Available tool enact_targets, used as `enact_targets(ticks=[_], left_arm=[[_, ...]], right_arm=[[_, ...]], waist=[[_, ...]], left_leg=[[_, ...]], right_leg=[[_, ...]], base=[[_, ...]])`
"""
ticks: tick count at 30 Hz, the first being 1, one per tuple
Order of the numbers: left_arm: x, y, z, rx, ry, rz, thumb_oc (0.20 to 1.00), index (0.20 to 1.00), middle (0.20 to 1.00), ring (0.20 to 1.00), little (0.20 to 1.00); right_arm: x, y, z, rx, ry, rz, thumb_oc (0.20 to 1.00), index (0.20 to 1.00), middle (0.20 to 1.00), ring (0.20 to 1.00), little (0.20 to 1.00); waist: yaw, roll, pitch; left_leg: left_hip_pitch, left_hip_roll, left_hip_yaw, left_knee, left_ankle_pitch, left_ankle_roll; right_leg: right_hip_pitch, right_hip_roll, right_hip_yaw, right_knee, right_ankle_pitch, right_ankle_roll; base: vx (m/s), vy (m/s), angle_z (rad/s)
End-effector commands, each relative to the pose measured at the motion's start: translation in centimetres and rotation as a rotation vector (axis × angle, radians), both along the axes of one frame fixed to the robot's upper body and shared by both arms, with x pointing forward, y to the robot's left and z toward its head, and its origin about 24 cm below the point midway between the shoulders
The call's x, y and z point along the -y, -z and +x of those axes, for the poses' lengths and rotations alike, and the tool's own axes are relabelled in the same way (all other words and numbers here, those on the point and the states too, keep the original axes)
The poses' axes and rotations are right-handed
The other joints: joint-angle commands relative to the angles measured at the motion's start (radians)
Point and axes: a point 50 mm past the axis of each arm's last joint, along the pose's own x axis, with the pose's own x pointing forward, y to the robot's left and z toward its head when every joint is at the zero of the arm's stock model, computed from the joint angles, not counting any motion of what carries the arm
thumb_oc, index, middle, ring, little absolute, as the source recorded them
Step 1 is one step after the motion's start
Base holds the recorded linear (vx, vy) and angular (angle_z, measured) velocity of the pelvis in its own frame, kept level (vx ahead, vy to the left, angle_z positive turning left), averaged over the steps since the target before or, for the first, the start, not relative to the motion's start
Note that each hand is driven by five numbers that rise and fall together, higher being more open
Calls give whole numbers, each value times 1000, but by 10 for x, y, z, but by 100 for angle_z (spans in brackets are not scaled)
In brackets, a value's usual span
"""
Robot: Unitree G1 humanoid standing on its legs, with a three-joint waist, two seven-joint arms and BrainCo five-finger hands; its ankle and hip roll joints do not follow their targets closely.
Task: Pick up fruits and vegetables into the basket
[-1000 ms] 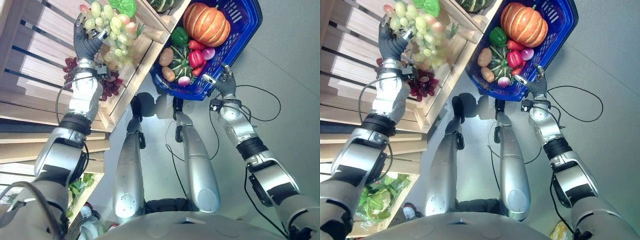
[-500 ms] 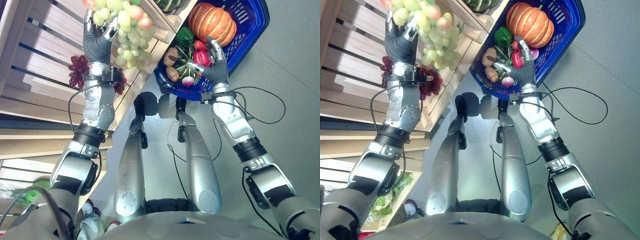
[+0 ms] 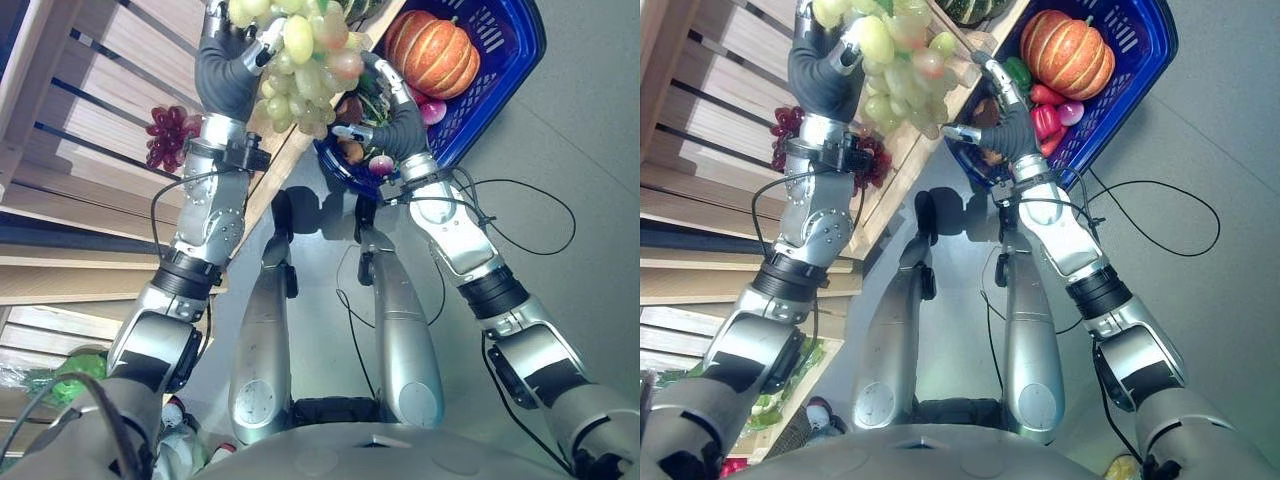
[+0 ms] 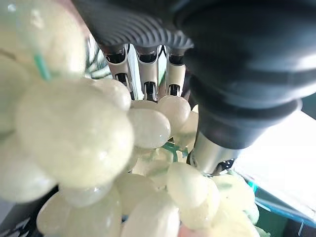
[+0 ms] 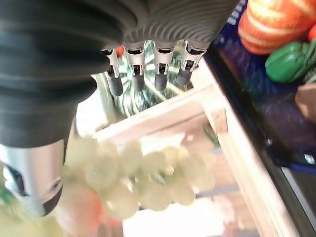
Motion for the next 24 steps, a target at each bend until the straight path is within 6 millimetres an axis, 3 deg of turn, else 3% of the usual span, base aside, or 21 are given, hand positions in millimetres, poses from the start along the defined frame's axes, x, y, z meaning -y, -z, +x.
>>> enact_targets(ticks=[1,13,24], left_arm=[[18,-30,-24,183,119,-20,200,200,200,200,200],[45,-33,-38,210,287,66,200,200,200,200,200],[64,-30,-46,202,414,119,200,200,200,200,200]], right_arm=[[-17,-23,-18,84,-141,46,1000,1000,1000,1000,1000],[-39,-21,-22,-21,-285,136,1000,1000,1000,1000,1000],[-44,-26,-20,1,-244,196,1000,1000,1000,1000,1000]], waist=[[-7,38,-31],[0,37,-31],[6,39,-31]], left_leg=[[7,-45,-17,73,-113,8],[11,-49,-16,58,-102,11],[12,-54,-19,53,-97,16]], right_leg=[[110,-9,-54,-77,-29,75],[118,-11,-65,-97,-14,73],[120,-11,-73,-107,-4,72]], base=[[0,0,0],[0,0,0],[-4,-8,3]])
